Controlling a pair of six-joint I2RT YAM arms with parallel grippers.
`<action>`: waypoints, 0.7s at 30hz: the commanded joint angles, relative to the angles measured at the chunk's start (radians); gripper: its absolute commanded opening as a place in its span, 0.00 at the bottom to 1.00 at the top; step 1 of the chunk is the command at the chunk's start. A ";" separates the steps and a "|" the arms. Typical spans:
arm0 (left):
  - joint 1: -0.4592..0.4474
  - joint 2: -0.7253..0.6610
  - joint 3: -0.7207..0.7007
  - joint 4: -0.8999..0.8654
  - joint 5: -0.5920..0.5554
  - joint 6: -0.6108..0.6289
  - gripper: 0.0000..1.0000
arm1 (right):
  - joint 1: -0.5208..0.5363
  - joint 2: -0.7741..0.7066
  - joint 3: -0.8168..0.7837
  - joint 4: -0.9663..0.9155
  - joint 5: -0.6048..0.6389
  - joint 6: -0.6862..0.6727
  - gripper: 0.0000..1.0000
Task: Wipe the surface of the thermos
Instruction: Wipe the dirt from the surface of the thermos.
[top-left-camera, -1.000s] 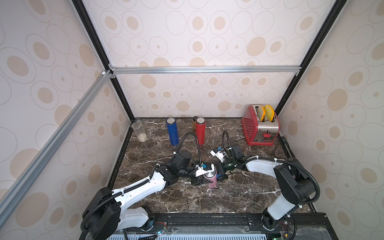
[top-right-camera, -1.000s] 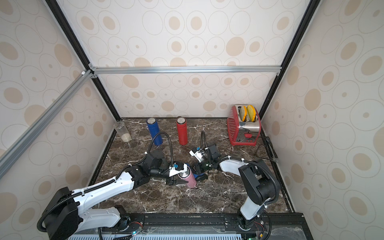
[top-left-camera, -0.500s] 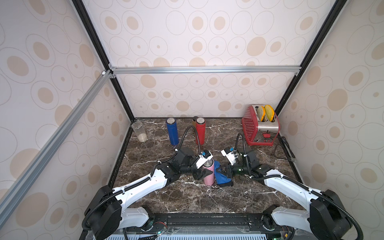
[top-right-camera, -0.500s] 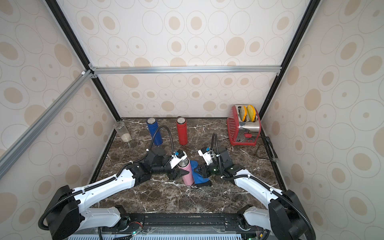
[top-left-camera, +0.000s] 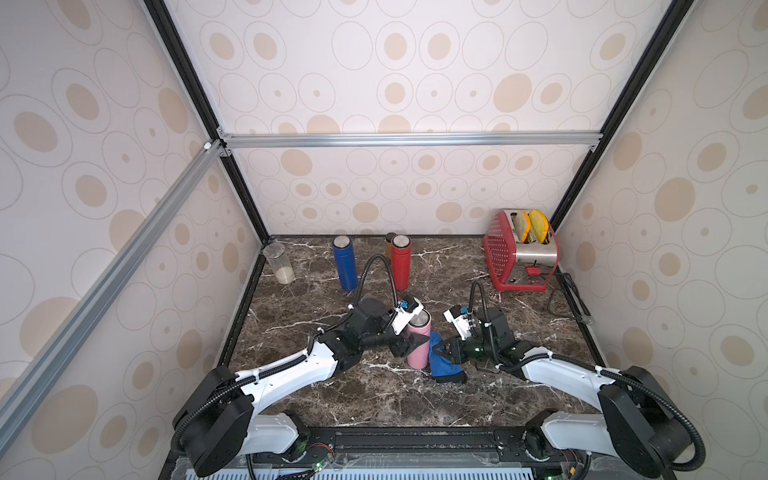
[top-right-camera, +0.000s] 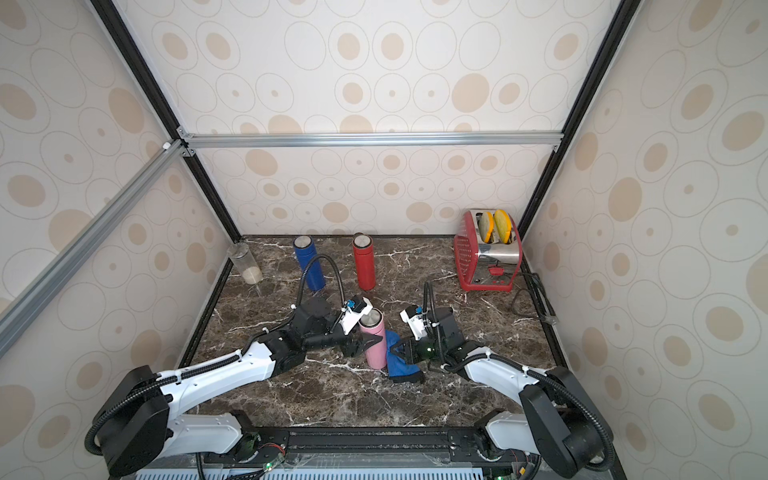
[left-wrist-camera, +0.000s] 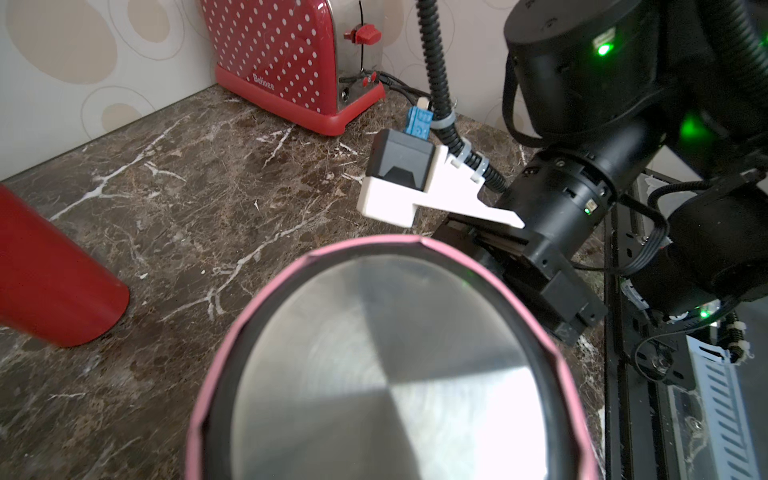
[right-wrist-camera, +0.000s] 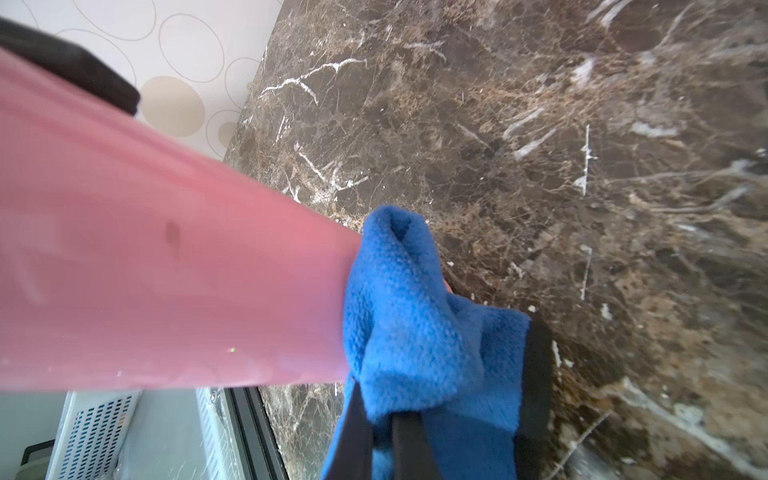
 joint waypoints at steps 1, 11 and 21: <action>-0.017 0.034 -0.046 0.148 -0.010 -0.007 0.49 | 0.013 0.001 -0.020 0.077 -0.008 0.024 0.00; -0.030 0.108 -0.197 0.575 0.035 -0.033 0.41 | 0.013 -0.123 -0.020 -0.032 0.015 0.000 0.00; -0.036 0.144 -0.236 0.676 0.028 -0.020 0.12 | 0.015 -0.458 0.195 -0.474 0.117 -0.072 0.00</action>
